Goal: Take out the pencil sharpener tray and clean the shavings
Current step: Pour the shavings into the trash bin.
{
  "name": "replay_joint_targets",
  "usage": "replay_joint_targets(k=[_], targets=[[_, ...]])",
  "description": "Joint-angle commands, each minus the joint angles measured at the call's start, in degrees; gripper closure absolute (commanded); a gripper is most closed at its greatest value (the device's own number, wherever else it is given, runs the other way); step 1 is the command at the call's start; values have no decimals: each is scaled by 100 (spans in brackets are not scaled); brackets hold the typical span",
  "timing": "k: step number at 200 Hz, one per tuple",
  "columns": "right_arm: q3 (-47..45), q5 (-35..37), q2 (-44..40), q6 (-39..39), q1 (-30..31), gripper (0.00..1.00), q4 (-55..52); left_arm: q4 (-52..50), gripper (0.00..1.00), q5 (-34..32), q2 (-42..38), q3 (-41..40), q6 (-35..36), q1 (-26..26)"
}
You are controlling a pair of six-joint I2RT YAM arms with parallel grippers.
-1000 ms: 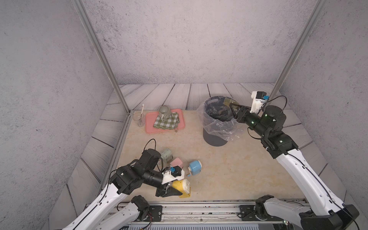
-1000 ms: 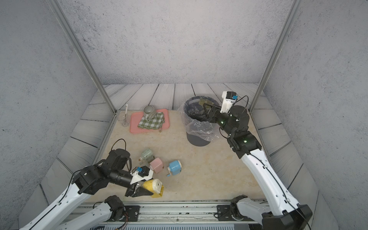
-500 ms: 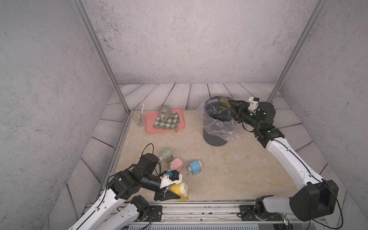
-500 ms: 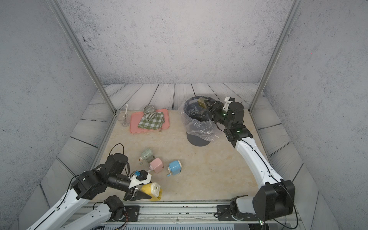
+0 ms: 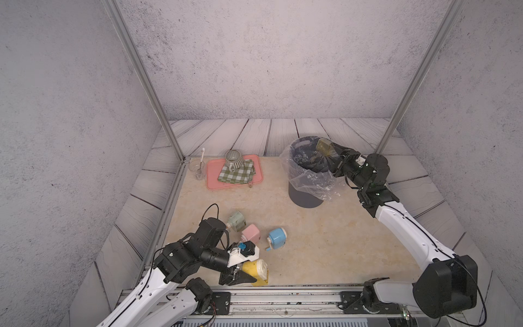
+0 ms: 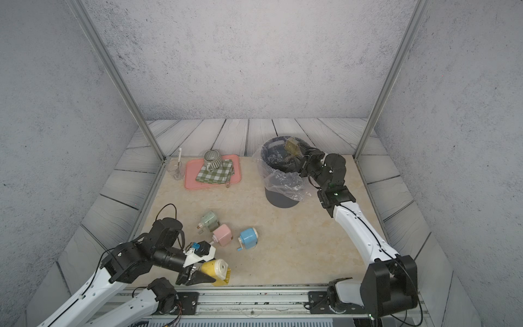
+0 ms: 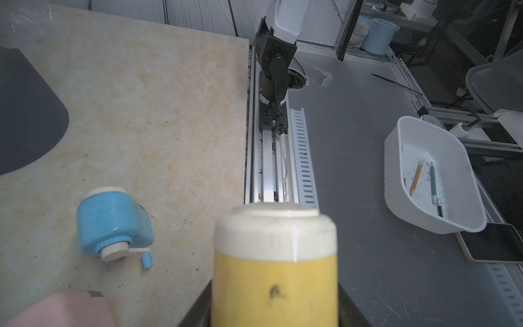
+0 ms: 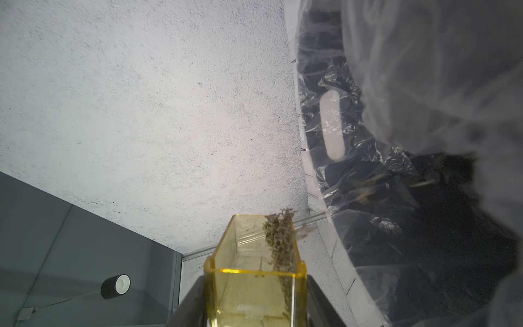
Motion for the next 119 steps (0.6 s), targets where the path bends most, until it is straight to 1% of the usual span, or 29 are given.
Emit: replay_joint_targets(k=[1,23,36,53,66,83,95,107,119], targets=[[181,-279,10,1529,-14,100,-417,158,100,124,81,165,-56,15],[366,-570,61,1559,-4,100,-820,220,100,139,171,219,-92,15],[254,-524,-49,1654,2,100,-904,262,100,139,210,249,-107,15],[6,-373,-159,1857,-4,100,-698,342,100,156,259,250,-133,15],[87,-426,-144,1809,-2,100,-719,427,100,191,310,240,-160,15],[389,-645,28,1673,-2,100,-919,514,100,238,394,261,-196,15],[698,-1069,278,1785,-8,100,-1109,546,100,238,449,299,-210,15],[891,-1313,515,1732,-10,100,-936,555,100,229,484,335,-208,15],[973,-1384,608,1731,7,100,-861,554,100,216,478,343,-215,15]])
